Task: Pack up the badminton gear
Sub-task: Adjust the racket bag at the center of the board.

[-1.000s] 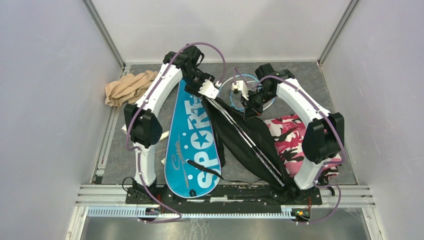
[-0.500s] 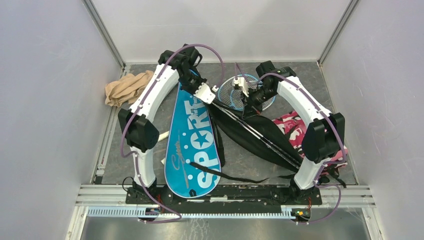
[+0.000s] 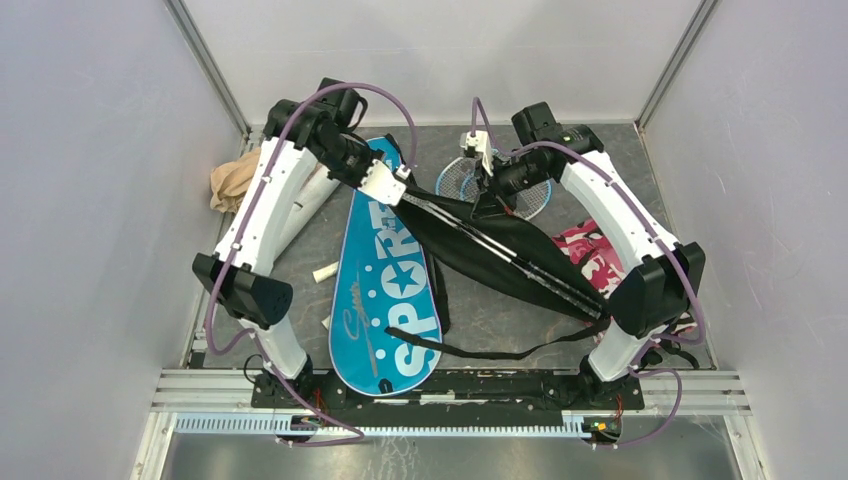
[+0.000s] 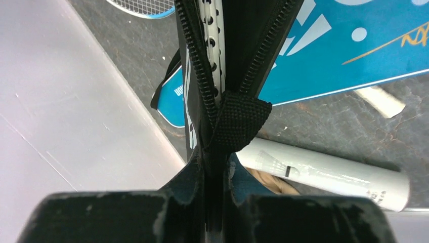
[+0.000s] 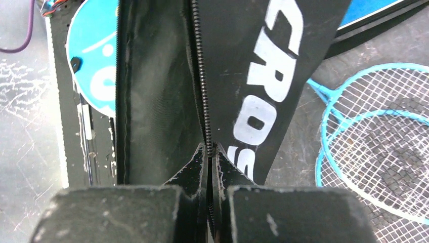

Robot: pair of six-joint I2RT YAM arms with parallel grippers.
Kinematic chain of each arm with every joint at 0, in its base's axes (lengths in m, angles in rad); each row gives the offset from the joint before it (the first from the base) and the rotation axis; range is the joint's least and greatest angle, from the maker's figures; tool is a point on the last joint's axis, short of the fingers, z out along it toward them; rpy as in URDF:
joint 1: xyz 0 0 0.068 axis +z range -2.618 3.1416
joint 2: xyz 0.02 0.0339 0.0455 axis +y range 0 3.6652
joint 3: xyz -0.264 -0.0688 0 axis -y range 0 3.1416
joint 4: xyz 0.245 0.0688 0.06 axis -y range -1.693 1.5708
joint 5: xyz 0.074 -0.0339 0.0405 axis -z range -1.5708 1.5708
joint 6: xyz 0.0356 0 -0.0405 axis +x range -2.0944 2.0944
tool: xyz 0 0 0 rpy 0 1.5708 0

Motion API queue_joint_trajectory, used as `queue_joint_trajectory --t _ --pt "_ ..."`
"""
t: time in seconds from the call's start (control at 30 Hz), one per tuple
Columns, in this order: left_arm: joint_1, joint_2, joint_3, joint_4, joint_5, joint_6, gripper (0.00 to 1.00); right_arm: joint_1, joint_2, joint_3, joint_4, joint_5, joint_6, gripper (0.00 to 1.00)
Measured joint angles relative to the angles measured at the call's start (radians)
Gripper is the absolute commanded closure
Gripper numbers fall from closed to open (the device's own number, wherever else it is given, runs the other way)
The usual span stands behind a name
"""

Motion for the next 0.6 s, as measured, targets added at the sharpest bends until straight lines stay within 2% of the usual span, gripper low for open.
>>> queue_joint_trajectory --t 0.17,0.37,0.6 --pt "0.036 -0.034 -0.019 0.005 0.061 -0.103 0.98 0.003 0.000 0.009 0.085 0.055 0.087 0.95" --pt "0.055 -0.084 -0.177 0.136 0.124 -0.383 0.98 -0.001 0.025 0.089 0.116 0.183 0.126 0.88" --pt "0.055 -0.183 -0.425 0.292 0.156 -0.612 0.98 -0.003 0.101 0.142 0.122 0.272 0.095 0.62"
